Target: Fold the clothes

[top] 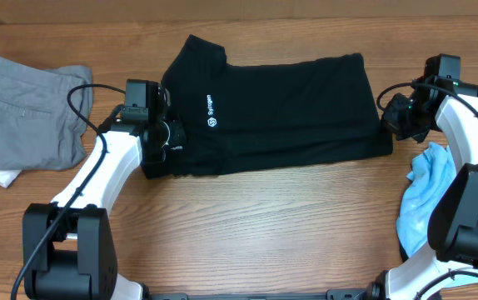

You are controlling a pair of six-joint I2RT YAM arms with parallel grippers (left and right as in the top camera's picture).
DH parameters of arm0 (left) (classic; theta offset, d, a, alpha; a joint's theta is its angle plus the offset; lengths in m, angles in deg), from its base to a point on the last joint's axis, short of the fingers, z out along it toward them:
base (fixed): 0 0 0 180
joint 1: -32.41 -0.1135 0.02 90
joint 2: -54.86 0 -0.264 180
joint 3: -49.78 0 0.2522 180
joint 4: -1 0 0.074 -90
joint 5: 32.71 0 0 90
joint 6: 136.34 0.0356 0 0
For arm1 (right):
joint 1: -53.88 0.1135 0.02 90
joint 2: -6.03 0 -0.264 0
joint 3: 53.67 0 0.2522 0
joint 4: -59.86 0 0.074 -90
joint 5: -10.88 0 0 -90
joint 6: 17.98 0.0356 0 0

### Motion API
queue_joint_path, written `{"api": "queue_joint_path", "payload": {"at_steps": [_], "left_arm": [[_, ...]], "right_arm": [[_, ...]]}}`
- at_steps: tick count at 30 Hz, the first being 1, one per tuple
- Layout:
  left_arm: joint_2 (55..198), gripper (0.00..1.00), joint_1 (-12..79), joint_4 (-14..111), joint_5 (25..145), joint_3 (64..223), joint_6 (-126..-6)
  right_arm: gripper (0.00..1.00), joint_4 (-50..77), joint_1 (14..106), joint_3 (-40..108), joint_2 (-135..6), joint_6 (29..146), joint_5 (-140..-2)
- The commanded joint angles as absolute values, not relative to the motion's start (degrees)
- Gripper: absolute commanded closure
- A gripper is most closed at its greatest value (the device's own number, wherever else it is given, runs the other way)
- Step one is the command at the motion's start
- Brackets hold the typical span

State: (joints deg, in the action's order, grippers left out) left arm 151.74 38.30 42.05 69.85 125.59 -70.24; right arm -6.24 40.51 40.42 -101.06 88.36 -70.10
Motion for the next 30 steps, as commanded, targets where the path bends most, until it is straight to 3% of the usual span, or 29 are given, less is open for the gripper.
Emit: {"api": "queue_joint_path", "payload": {"at_steps": [1,6,9,10,11,23,30], "left_arm": [[152.0,0.91,38.0,40.1,68.7,125.1,-70.8],[152.0,0.80,38.0,39.0,68.6,125.1,-71.1],[152.0,0.61,38.0,39.0,68.7,125.1,-71.1],[152.0,0.59,38.0,39.5,68.7,125.1,-71.1],[152.0,0.59,38.0,40.2,68.7,125.1,-71.1],[152.0,0.56,38.0,56.8,67.9,125.1,-71.0],[152.0,0.46,38.0,63.9,62.1,125.0,-71.0]], "right_arm": [[0.91,-5.4,40.7,40.8,-100.0,88.3,-70.0],[0.88,-4.7,40.7,40.8,-100.0,88.3,-70.0],[0.53,-4.5,40.7,40.8,-100.2,88.3,-70.0],[0.43,-4.6,40.7,40.8,-100.2,88.3,-70.0],[0.41,-4.8,40.7,40.8,-100.3,88.3,-70.0],[0.39,-4.7,40.7,35.3,-100.5,88.3,-70.1],[0.40,4.5,40.7,27.3,-100.5,88.3,-73.4]]}}
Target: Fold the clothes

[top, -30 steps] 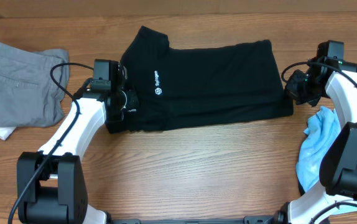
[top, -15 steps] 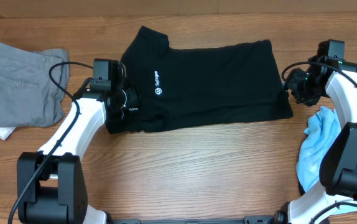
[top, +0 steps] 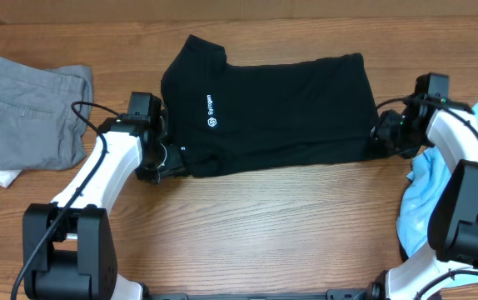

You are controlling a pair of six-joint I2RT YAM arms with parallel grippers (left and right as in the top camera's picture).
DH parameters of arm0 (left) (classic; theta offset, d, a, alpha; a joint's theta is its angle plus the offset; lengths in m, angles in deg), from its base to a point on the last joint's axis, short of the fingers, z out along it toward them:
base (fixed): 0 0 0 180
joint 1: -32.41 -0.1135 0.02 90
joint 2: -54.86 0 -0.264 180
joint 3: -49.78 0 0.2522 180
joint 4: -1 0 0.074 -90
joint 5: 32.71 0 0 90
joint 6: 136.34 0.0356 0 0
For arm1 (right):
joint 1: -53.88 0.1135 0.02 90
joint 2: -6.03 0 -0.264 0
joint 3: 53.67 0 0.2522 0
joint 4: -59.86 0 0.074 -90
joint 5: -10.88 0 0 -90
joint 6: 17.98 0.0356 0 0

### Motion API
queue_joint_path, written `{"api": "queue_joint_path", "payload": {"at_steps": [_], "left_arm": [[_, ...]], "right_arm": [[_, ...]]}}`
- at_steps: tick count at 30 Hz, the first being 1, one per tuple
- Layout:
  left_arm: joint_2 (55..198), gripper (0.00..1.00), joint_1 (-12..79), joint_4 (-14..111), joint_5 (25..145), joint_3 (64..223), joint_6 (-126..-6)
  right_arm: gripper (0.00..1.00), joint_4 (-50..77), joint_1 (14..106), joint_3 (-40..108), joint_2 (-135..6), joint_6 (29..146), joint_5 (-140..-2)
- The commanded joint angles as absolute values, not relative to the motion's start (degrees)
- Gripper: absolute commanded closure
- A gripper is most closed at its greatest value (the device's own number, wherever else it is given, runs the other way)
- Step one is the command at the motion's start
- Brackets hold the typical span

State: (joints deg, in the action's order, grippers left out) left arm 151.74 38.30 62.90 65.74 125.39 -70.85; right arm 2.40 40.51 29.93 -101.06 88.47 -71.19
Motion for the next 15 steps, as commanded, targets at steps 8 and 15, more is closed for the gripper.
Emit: {"api": "queue_joint_path", "payload": {"at_steps": [8,15], "left_arm": [[152.1,0.38,38.0,64.9,61.1,124.2,-71.7],[152.1,0.28,38.0,58.5,59.5,119.8,-73.9]], "right_arm": [[0.51,11.9,40.7,22.6,-100.5,88.5,-73.7],[0.78,11.3,40.7,22.5,-100.5,88.7,-73.7]]}}
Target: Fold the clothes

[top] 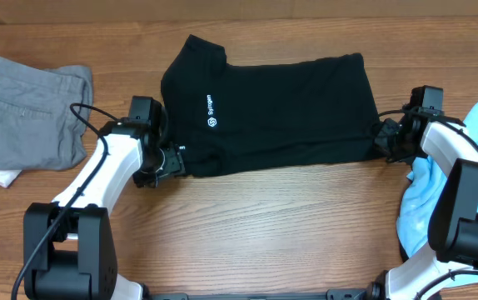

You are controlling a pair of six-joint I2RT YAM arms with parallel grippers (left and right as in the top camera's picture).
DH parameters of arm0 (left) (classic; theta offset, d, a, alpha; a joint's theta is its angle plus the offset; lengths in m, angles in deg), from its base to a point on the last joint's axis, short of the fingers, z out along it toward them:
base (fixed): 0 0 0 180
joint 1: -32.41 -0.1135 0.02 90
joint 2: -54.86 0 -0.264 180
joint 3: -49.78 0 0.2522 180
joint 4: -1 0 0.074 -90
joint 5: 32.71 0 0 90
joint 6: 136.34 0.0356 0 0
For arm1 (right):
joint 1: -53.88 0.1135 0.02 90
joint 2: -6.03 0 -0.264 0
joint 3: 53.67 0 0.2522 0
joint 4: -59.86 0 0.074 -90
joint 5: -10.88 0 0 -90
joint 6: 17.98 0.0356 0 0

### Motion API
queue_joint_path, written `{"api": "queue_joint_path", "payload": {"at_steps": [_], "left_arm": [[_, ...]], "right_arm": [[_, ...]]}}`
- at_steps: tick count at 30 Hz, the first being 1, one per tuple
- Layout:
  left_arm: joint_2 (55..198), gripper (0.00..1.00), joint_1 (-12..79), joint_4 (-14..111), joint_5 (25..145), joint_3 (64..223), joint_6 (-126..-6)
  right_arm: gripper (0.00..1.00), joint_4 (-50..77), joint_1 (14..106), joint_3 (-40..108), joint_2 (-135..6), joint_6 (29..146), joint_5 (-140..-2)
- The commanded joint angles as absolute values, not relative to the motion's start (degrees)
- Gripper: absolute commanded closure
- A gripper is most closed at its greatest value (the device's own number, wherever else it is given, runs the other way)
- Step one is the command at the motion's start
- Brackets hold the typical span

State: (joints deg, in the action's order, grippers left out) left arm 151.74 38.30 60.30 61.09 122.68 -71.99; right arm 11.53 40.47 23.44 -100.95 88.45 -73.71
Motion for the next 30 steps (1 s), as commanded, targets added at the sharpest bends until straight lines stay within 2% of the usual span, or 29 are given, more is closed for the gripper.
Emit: {"api": "queue_joint_path", "payload": {"at_steps": [1,4,6,7,11,13,22,30], "left_arm": [[152.1,0.28,38.0,57.3,59.2,118.9,-74.3],[152.1,0.29,38.0,53.1,57.3,116.4,-74.5],[152.1,0.33,38.0,50.8,56.5,115.7,-74.4],[152.1,0.40,38.0,50.2,56.5,115.7,-74.4],[152.1,0.85,38.0,48.8,54.3,115.7,-74.2],[152.1,0.95,38.0,48.9,52.5,115.7,-74.2],[152.1,0.96,36.0,52.1,46.3,115.7,-74.4],[152.1,0.96,28.1,53.8,45.7,115.7,-72.8]], "right_arm": [[0.83,11.3,40.7,22.5,-100.5,88.7,-73.7],[0.89,11.4,40.7,22.5,-100.5,88.7,-73.7],[0.90,11.4,40.7,22.5,-100.5,88.8,-73.7],[0.91,11.4,40.7,22.5,-100.5,88.8,-73.7],[0.92,11.4,40.7,22.5,-100.5,88.7,-73.7],[0.92,11.3,40.7,22.5,-100.5,88.7,-74.2],[0.96,10.2,40.7,22.5,-100.5,88.8,-75.3],[0.96,5.3,40.6,22.5,-100.5,90.3,-78.4]]}}
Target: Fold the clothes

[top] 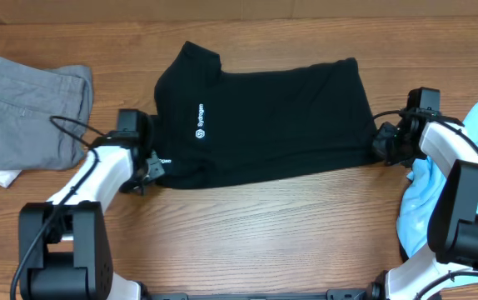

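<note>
A black T-shirt (272,117) with a small white logo lies partly folded across the middle of the wooden table (264,242), collar toward the far left. My left gripper (151,165) sits at the shirt's near left corner and looks shut on the fabric. At the near right corner, my right gripper (380,147) also seems shut on the hem. The shirt's near edge runs taut and straight between the two. The arms hide the fingertips from above.
Folded grey trousers (31,112) lie at the far left on a white cloth. A light blue garment (422,200) is heaped at the right edge beside the right arm.
My left gripper has moved left and slightly nearer, and the shirt's left side has shifted left with it. The right gripper stays at the near right corner. The near edge now runs straighter.
First both grippers were at the shirt's near corners, with a loose flap hanging lower at each end. By 1.5 s ago both had shifted along the near edge and the flaps were gone. They held there, and now the shirt is drawn leftward.
</note>
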You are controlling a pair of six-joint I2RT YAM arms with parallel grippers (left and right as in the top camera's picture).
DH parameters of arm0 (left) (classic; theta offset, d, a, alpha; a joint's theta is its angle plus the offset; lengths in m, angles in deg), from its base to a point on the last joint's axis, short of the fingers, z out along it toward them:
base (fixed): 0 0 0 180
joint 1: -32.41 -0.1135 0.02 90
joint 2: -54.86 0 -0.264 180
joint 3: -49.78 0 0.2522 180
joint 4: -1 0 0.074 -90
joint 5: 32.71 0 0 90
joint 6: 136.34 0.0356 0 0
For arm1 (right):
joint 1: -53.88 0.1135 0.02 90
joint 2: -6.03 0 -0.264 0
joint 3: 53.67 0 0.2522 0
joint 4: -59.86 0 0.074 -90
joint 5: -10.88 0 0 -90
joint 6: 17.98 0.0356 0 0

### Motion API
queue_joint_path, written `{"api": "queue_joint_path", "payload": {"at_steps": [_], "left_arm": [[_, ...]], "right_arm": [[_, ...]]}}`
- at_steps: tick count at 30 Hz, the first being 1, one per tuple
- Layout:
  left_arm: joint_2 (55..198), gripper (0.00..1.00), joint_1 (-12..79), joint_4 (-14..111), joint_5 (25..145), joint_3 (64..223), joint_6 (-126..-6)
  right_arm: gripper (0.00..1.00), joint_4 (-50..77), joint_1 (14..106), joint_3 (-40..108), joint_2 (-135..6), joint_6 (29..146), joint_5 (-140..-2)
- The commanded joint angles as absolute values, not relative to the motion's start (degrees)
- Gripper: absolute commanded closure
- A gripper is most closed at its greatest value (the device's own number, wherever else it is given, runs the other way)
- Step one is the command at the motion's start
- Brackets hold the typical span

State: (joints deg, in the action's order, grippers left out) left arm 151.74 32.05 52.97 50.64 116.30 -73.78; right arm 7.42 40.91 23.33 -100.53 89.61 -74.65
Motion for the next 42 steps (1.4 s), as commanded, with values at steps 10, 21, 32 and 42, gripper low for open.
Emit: {"api": "queue_joint_path", "payload": {"at_steps": [10,21,32,42], "left_arm": [[151.5,0.96,26.8,57.0,49.9,115.7,-67.0],[144.5,0.63,26.8,58.1,54.9,115.9,-65.7],[139.9,0.29,30.7,61.5,75.8,115.9,-61.0],[139.9,0.40,41.1,60.5,70.7,115.8,-70.4]], "right_arm": [[0.96,-5.8,40.6,22.5,-100.5,92.0,-78.4],[0.96,-8.2,40.6,22.5,-100.5,92.3,-78.4],[0.96,-7.6,40.6,22.5,-100.5,92.2,-78.4],[0.96,-7.5,40.6,22.5,-100.5,92.2,-78.4]]}}
